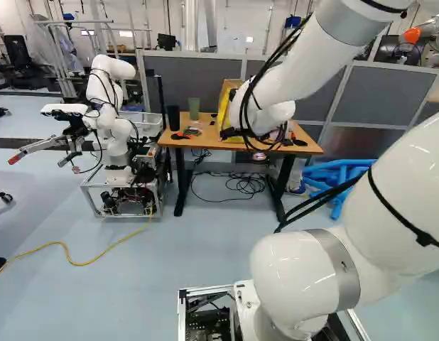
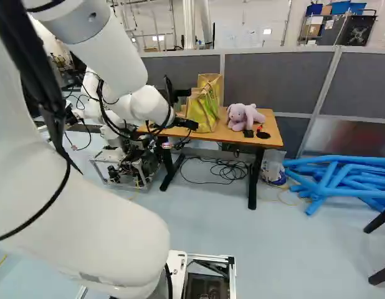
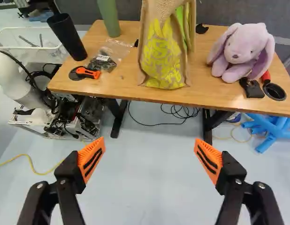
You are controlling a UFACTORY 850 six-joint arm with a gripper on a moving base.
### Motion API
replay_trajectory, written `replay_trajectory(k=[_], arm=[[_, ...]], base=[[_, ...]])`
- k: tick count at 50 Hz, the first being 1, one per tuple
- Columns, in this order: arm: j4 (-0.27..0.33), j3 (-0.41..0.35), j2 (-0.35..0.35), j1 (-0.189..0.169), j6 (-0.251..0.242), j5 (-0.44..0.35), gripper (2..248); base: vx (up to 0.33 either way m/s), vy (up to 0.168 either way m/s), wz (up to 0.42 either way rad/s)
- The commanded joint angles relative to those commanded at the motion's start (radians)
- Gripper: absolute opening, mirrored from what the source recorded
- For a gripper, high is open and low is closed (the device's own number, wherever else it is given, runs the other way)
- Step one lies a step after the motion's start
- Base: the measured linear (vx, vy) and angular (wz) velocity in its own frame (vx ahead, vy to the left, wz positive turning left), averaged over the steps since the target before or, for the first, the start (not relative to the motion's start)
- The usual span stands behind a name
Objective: Pick up the bag on the ground and place it on the table
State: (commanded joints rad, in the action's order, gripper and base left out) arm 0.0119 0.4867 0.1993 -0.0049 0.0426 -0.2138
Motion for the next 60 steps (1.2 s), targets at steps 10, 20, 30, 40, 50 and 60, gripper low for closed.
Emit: replay_trajectory(k=[10, 20, 30, 40, 50, 60], arm=[[-0.002, -0.07, 0.014, 0.001, -0.007, -0.116, 247], [-0.004, -0.135, 0.027, 0.002, -0.014, -0.222, 247], [-0.006, -0.192, 0.039, 0.002, -0.021, -0.317, 247], [-0.007, -0.241, 0.048, 0.003, -0.026, -0.398, 247], [-0.008, -0.284, 0.057, 0.003, -0.03, -0.468, 247], [-0.01, -0.32, 0.064, 0.004, -0.034, -0.528, 247]], base=[[0.0, 0.0, 0.0], [0.0, 0.0, 0.0], [0.0, 0.0, 0.0], [0.0, 0.0, 0.0], [0.0, 0.0, 0.0], [0.0, 0.0, 0.0]])
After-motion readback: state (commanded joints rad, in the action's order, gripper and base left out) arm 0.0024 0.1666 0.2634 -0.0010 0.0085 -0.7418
